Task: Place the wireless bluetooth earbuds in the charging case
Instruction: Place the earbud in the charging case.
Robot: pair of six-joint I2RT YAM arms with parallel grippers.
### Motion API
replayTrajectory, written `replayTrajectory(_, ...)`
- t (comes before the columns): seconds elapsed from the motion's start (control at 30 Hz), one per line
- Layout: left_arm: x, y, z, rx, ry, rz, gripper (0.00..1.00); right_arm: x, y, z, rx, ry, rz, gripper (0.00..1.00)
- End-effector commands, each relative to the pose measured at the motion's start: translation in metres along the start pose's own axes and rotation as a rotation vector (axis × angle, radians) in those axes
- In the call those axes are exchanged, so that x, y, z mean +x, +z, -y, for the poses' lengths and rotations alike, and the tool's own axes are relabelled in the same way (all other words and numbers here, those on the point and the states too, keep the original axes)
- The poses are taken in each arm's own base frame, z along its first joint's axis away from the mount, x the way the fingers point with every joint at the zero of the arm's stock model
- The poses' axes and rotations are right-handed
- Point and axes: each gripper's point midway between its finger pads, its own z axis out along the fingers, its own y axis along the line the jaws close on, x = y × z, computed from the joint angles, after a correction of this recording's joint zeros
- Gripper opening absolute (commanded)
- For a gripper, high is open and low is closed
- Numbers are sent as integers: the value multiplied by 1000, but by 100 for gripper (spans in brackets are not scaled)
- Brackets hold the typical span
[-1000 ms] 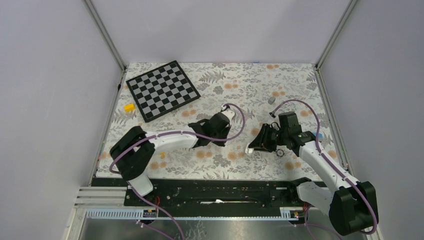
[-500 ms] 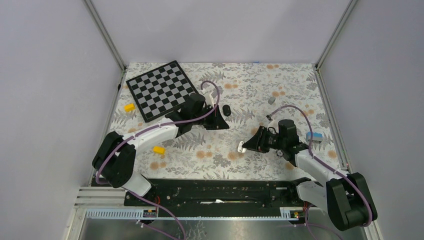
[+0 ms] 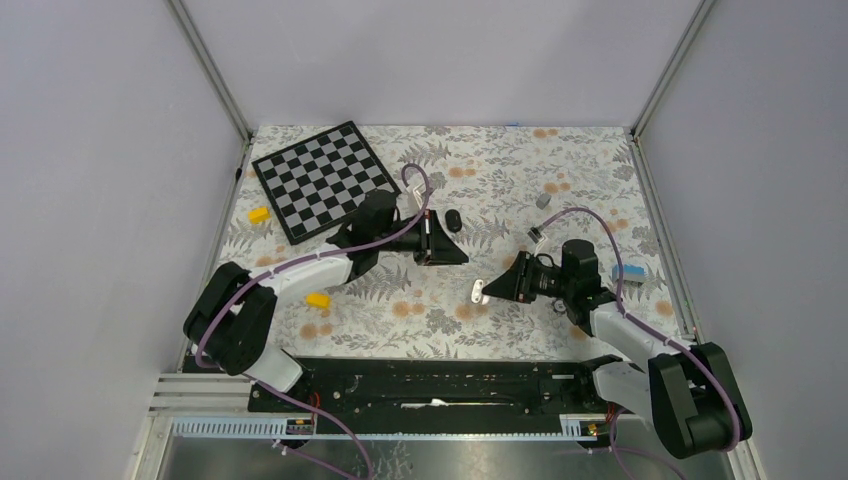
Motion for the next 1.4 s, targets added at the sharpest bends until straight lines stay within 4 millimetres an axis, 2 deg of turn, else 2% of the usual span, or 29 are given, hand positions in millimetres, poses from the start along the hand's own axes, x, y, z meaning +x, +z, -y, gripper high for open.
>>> replayTrajectory(0.0, 8, -7, 26, 130, 63, -82, 0, 3, -5, -20, -113, -51, -64, 0)
replayTrajectory(0.1, 6, -7, 24, 124, 103, -68, 0, -3, -6, -32, -164, -42, -68, 0)
replayTrajectory(0.2, 4, -8, 32, 173, 171, -45, 0, -4, -6, -44, -224, 30, -102, 0)
replayTrajectory(0.47, 13, -8, 35, 303, 323, -48, 0, -8, -15, -72, -309, 74, -103, 0)
replayTrajectory(0.57, 23, -11, 35, 399, 337, -66, 0, -10, -17, -75, -303, 103, -106, 0)
replayTrajectory(0.73, 29, -21, 51, 563, 310, -62, 0, -8, -20, -80, -308, 124, -111, 0)
replayTrajectory(1.1, 32, -21, 50, 545, 340, -70, 0, -7, -16, -70, -266, 166, -112, 0)
replayTrajectory(1.37, 35, -5, 32, 457, 336, -82, 0, -20, -13, -75, -258, 170, -78, 0)
